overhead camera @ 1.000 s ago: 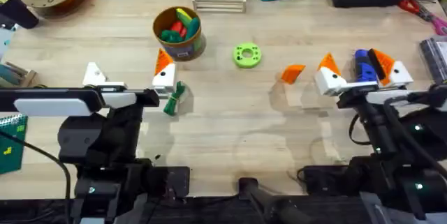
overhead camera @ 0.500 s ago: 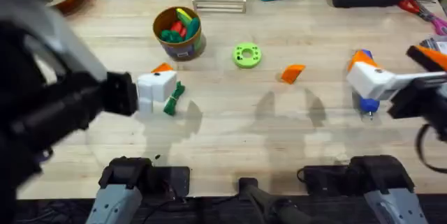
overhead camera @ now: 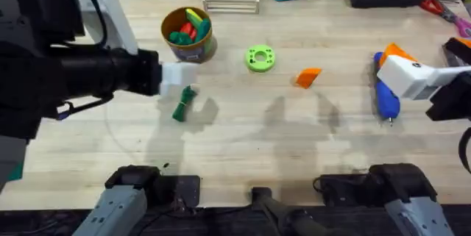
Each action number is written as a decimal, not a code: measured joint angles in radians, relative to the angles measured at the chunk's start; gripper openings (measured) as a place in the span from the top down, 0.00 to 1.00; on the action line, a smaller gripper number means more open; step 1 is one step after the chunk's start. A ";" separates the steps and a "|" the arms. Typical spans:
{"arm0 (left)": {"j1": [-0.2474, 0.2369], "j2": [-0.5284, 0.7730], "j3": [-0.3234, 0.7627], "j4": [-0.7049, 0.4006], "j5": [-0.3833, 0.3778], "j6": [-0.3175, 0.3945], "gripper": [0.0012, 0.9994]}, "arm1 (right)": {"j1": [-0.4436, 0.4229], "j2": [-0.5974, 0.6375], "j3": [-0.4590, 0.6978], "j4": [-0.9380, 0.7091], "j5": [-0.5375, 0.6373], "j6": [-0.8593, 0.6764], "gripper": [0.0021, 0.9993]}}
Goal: Pick up the gripper from the table and insert it into the empty holder that is missing its gripper. Then pick up a screw, insert it into the mounting hole, and use the screwdriver to tighten it. Finally, clean up the table by picking up the vegetable and placing it into the bucket.
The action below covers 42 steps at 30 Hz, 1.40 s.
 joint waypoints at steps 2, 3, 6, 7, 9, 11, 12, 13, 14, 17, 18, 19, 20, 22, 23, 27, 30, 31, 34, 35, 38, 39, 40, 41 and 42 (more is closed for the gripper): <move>0.000 0.000 0.000 0.049 0.039 -0.004 0.02 | 0.000 0.000 0.000 0.000 0.000 0.000 0.01; 0.000 0.000 0.000 0.081 0.067 -0.003 0.02 | 0.000 0.000 0.000 0.000 0.000 0.000 0.01; 0.000 0.000 0.000 0.218 0.177 -0.003 0.01 | 0.000 0.000 0.000 0.000 0.000 0.000 0.01; 0.000 0.000 0.000 0.261 0.213 -0.003 0.01 | 0.000 0.000 0.000 0.000 0.000 0.000 0.01; 0.000 0.000 0.000 0.322 0.278 -0.003 0.01 | 0.000 0.000 0.000 0.000 0.000 0.000 0.01; 0.000 0.000 0.000 0.334 0.323 -0.003 0.01 | 0.000 0.000 0.000 0.000 0.000 0.000 0.01; 0.000 0.000 0.000 0.333 0.337 -0.003 0.01 | 0.000 0.000 0.000 0.000 0.000 0.000 0.01; 0.000 0.000 0.000 0.334 0.349 -0.003 0.01 | 0.000 0.000 0.000 0.000 0.000 0.000 0.01; 0.000 0.000 0.000 0.334 0.357 -0.003 0.01 | 0.000 0.000 0.000 0.000 0.000 0.000 0.01; 0.000 0.000 0.000 0.341 0.369 0.004 0.01 | 0.000 0.000 0.000 0.000 0.000 0.000 0.01; -0.002 0.000 0.000 0.356 0.374 0.018 0.01 | 0.000 0.000 0.000 0.000 0.000 0.000 0.01; -0.030 0.001 -0.005 0.412 0.387 0.075 0.01 | 0.000 0.000 0.000 0.000 0.000 0.000 0.01; -0.051 -0.002 -0.015 0.435 0.387 0.095 0.01 | 0.000 0.000 0.000 0.000 0.000 0.000 0.01; -0.105 -0.020 -0.058 0.496 0.377 0.123 0.01 | 0.000 0.000 0.000 0.000 0.000 0.000 0.01; -0.136 -0.040 -0.093 0.538 0.366 0.132 0.01 | 0.000 0.000 0.000 0.000 0.000 0.000 0.01; -0.240 -0.172 -0.273 0.716 0.321 0.146 0.01 | 0.000 0.000 0.000 0.000 0.000 0.000 0.01; -0.300 -0.304 -0.438 0.866 0.287 0.135 0.01 | 0.000 0.000 0.000 0.000 0.000 0.000 0.01; -0.319 -0.348 -0.494 0.920 0.276 0.128 0.01 | 0.000 0.000 0.000 0.000 0.000 0.000 0.01; -0.370 -0.474 -0.661 1.043 0.242 0.093 0.01 | 0.000 0.000 0.000 0.000 0.000 0.000 0.01; -0.382 -0.508 -0.705 1.071 0.233 0.080 0.01 | 0.000 0.000 0.000 0.000 0.000 0.000 0.01; -0.409 -0.629 -0.839 1.139 0.205 0.030 0.01 | 0.000 0.000 0.000 0.000 0.000 0.000 0.01; -0.412 -0.659 -0.866 1.144 0.202 0.017 0.01 | 0.000 0.000 0.000 0.000 0.000 0.000 0.01; -0.415 -0.690 -0.890 1.145 0.198 0.005 0.01 | 0.000 0.000 0.000 0.000 0.000 0.000 0.01; -0.416 -0.725 -0.910 1.128 0.194 -0.012 0.01 | 0.000 0.000 0.000 0.000 0.000 0.000 0.01; -0.416 -0.799 -0.923 1.052 0.181 -0.053 0.01 | 0.000 0.000 0.000 0.000 0.000 0.000 0.01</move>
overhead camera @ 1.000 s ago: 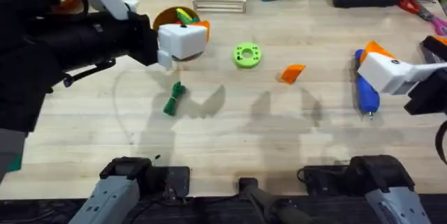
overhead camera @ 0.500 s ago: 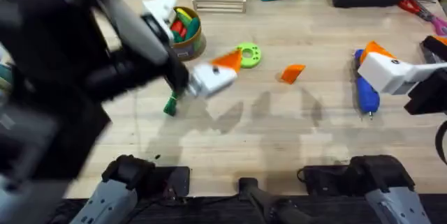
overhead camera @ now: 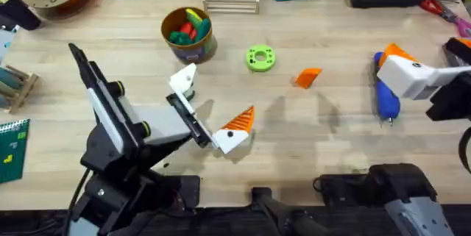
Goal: Pick up the gripper from the table and insert it into the empty holder that is missing its gripper. Then pick up a screw, insert it into the mounting hole, and use the screwdriver to tighten it. Finally, clean up the table by picking up the vegetable and placing it into the bucket.
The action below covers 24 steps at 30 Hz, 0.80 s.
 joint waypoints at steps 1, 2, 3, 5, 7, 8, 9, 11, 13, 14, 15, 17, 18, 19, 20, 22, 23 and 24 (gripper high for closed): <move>0.000 -0.059 0.000 -0.093 -0.002 -0.025 0.01 | 0.000 0.000 0.000 0.000 0.000 0.000 0.01; 0.000 -0.064 0.000 -0.102 -0.002 -0.034 0.01 | 0.000 0.000 0.000 0.000 0.000 0.000 0.01; 0.000 -0.066 0.001 -0.103 -0.001 -0.041 0.01 | 0.000 0.000 0.000 0.000 0.000 0.000 0.01; 0.000 -0.066 0.001 -0.103 0.000 -0.051 0.01 | 0.000 0.000 0.000 0.000 0.000 0.000 0.01; 0.000 -0.066 0.001 -0.103 0.001 -0.057 0.01 | 0.000 0.000 0.000 0.000 0.000 0.000 0.01; 0.000 -0.066 0.001 -0.103 0.001 -0.060 0.01 | 0.000 0.000 0.000 0.000 0.000 0.000 0.01; 0.000 -0.066 0.001 -0.103 0.001 -0.060 0.01 | 0.000 0.000 0.000 0.000 0.000 0.000 0.01; 0.000 -0.066 0.001 -0.103 0.001 -0.061 0.01 | 0.000 0.000 0.000 0.000 0.000 0.000 0.01; 0.000 -0.066 0.001 -0.103 0.001 -0.063 0.01 | 0.000 0.000 0.000 0.000 0.000 0.000 0.01; 0.000 -0.066 0.001 -0.103 0.001 -0.064 0.01 | 0.000 0.000 0.000 0.000 0.000 0.000 0.01; 0.000 -0.066 0.001 -0.103 0.001 -0.064 0.01 | 0.000 0.000 0.000 0.000 0.000 0.000 0.01; 0.000 -0.066 0.001 -0.103 0.001 -0.066 0.01 | 0.000 0.000 0.000 0.000 0.000 0.000 0.01; 0.000 -0.066 0.001 -0.103 0.001 -0.067 0.01 | 0.000 0.000 0.000 0.000 0.000 0.000 0.01; 0.000 -0.066 0.001 -0.103 0.001 -0.068 0.01 | 0.000 0.000 0.000 0.000 0.000 0.000 0.01; 0.000 -0.066 0.001 -0.103 0.001 -0.068 0.01 | 0.000 0.000 0.000 0.000 0.000 0.000 0.01; 0.000 -0.066 0.001 -0.103 0.001 -0.068 0.01 | 0.000 0.000 0.000 0.000 0.000 0.000 0.01; 0.000 -0.066 0.001 -0.103 0.001 -0.068 0.01 | 0.000 0.000 0.000 0.000 0.000 0.000 0.01; 0.000 -0.066 0.001 -0.103 0.001 -0.068 0.01 | 0.000 0.000 0.000 0.000 0.000 0.000 0.01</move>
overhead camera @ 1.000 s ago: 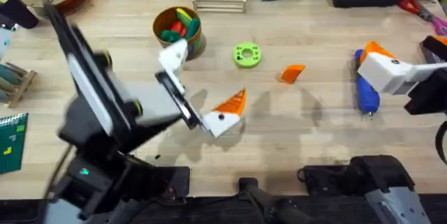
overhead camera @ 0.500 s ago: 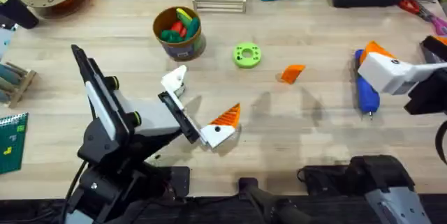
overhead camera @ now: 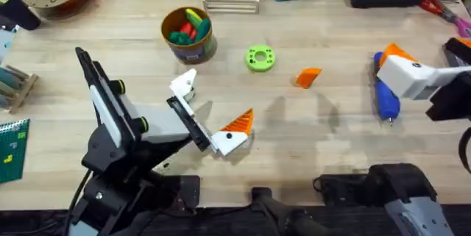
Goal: Pick up the gripper from the table and insert it into the empty holder that is missing its gripper. Then pick up a screw, insert it into the mounting hole, and use the screwdriver to tighten it. Finally, clean up the table by picking up the vegetable and placing it into the bucket.
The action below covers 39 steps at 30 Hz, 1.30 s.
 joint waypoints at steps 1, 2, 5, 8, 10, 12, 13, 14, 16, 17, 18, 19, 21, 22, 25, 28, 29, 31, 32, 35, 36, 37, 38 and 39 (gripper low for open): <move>0.000 0.000 0.000 0.000 0.000 0.000 0.01 | 0.000 0.000 0.000 0.000 0.000 0.000 0.01; 0.000 0.000 0.000 0.000 0.000 0.000 0.01 | 0.000 0.000 0.000 0.000 0.000 0.000 0.01; 0.000 0.000 0.000 0.000 0.000 0.000 0.01 | 0.000 0.000 0.000 0.023 0.000 0.000 0.01; 0.000 0.000 0.000 0.000 0.000 0.000 0.01 | 0.000 0.000 0.003 0.055 -0.003 0.002 0.01; 0.000 0.000 0.000 0.000 0.000 0.000 0.01 | 0.000 0.000 0.003 0.036 -0.011 0.009 0.01; 0.000 0.000 0.000 0.000 0.000 0.000 0.01 | 0.000 0.010 0.004 0.015 -0.027 0.009 0.01; 0.000 0.000 0.000 0.000 0.000 0.000 0.01 | 0.000 0.024 0.005 0.004 -0.041 0.008 0.01; 0.000 0.000 0.000 0.000 0.000 0.000 0.01 | 0.000 0.049 0.005 -0.006 -0.057 0.003 0.01; 0.000 0.000 0.000 0.000 0.000 0.000 0.01 | 0.000 0.127 0.006 -0.022 -0.095 -0.015 0.01; 0.000 0.000 0.000 0.000 0.000 0.000 0.01 | 0.002 0.178 0.008 -0.033 -0.112 -0.028 0.01; 0.000 0.000 0.000 0.000 0.000 0.000 0.01 | 0.007 0.235 0.012 -0.046 -0.124 -0.041 0.01; 0.000 0.000 0.000 0.000 0.000 0.000 0.01 | 0.015 0.292 0.017 -0.057 -0.132 -0.054 0.01; 0.000 0.000 0.000 0.000 0.000 0.000 0.01 | 0.036 0.415 0.034 -0.068 -0.146 -0.083 0.01; 0.000 0.000 0.000 0.000 0.000 0.000 0.01 | 0.047 0.478 0.044 -0.067 -0.151 -0.098 0.01; 0.000 0.000 0.000 0.000 0.000 0.000 0.01 | 0.067 0.617 0.065 -0.048 -0.163 -0.124 0.01; 0.000 0.000 0.000 0.000 0.000 0.000 0.01 | 0.071 0.728 0.077 -0.030 -0.169 -0.138 0.01; 0.000 0.000 0.000 0.000 0.000 0.000 0.01 | 0.072 0.755 0.079 -0.030 -0.170 -0.144 0.01; 0.000 0.000 0.000 0.000 0.000 0.000 0.01 | 0.079 0.812 0.079 -0.029 -0.173 -0.161 0.01; 0.000 0.000 0.000 0.000 0.000 0.000 0.01 | 0.085 0.833 0.079 -0.028 -0.173 -0.170 0.01; 0.000 0.000 0.000 0.000 0.000 0.000 0.01 | 0.117 0.879 0.079 0.005 -0.172 -0.209 0.01; 0.000 0.000 0.000 0.000 0.000 0.000 0.01 | 0.128 0.887 0.079 0.016 -0.172 -0.226 0.01; 0.000 0.000 0.000 0.000 0.000 0.000 0.01 | 0.141 0.895 0.079 0.027 -0.172 -0.248 0.01; 0.000 0.000 0.000 0.000 0.000 0.000 0.01 | 0.149 0.901 0.080 0.032 -0.172 -0.267 0.01; 0.000 0.000 0.000 0.000 0.000 0.000 0.01 | 0.157 0.906 0.080 0.033 -0.172 -0.288 0.01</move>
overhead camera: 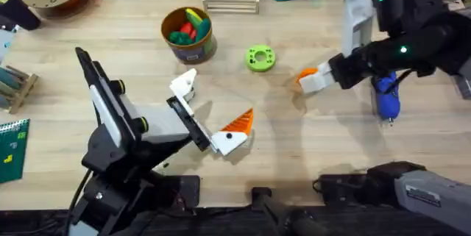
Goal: Pick up the gripper from the table and insert it into the empty holder that is missing its gripper. Then pick up a screw, insert it into the mounting hole, and use the screwdriver to tighten it. Finally, clean up the table by picking up the vegetable and placing it into the bucket.
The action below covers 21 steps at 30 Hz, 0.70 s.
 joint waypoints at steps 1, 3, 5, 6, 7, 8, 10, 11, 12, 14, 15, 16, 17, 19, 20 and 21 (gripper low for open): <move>0.000 0.000 0.000 0.000 0.000 0.000 0.01 | 0.007 0.008 0.000 0.001 0.000 -0.024 0.01; 0.000 0.000 0.000 0.000 0.000 0.000 0.01 | 0.014 0.025 0.000 0.013 0.000 -0.061 0.01; 0.000 0.000 0.000 0.000 0.000 0.000 0.01 | 0.015 0.042 0.000 0.040 0.000 -0.083 0.01; 0.000 0.000 0.000 0.000 0.000 0.000 0.01 | 0.016 0.050 0.000 0.051 0.000 -0.092 0.01; 0.000 0.000 0.000 0.000 0.000 0.000 0.01 | 0.016 0.055 0.000 0.057 0.000 -0.098 0.01; 0.000 0.000 0.000 0.000 0.000 0.000 0.01 | 0.016 0.060 0.000 0.057 0.000 -0.104 0.01; 0.000 0.000 0.000 0.000 0.000 0.000 0.01 | 0.016 0.066 0.000 0.057 0.000 -0.111 0.02; 0.000 0.000 0.000 0.000 0.000 0.000 0.01 | 0.016 0.070 0.000 0.058 0.000 -0.115 0.06; 0.000 0.000 0.000 0.000 0.000 0.000 0.01 | 0.016 0.073 0.000 0.059 0.000 -0.117 0.10; 0.000 0.000 0.000 0.000 0.000 0.000 0.01 | 0.016 0.081 0.001 0.064 0.000 -0.123 0.21; 0.000 0.000 0.000 0.000 0.000 0.000 0.01 | 0.015 0.085 0.001 0.067 0.000 -0.123 0.27; 0.000 0.000 0.000 0.000 0.000 0.000 0.01 | 0.015 0.090 0.001 0.068 0.000 -0.125 0.32; 0.000 0.000 0.000 0.000 0.000 0.000 0.01 | 0.016 0.093 0.001 0.068 0.000 -0.126 0.37; 0.000 0.000 0.000 0.000 0.000 0.000 0.01 | 0.016 0.098 0.001 0.069 0.000 -0.126 0.47; 0.000 0.000 0.000 0.000 0.000 0.000 0.01 | 0.016 0.099 0.001 0.069 0.000 -0.128 0.53; 0.000 0.000 0.000 0.000 0.000 0.000 0.01 | 0.016 0.099 0.001 0.069 0.000 -0.128 0.58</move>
